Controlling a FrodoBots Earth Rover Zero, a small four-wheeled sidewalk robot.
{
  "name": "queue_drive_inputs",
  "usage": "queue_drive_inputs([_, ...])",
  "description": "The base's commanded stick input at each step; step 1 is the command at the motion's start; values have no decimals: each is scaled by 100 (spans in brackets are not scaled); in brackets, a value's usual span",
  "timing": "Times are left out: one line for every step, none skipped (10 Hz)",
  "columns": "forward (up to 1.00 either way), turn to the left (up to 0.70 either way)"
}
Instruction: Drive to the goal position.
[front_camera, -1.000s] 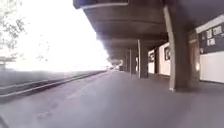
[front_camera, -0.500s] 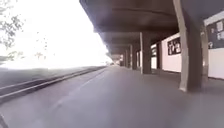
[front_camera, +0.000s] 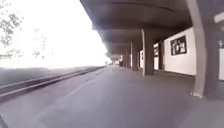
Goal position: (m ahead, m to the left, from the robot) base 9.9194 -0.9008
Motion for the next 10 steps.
queue_drive_inputs([100,1])
queue_drive_inputs([100,1])
queue_drive_inputs([100,1])
queue_drive_inputs([100,1])
queue_drive_inputs([100,1])
queue_drive_inputs([100,1])
queue_drive_inputs([100,1])
queue_drive_inputs([100,1])
queue_drive_inputs([100,1])
queue_drive_inputs([100,1])
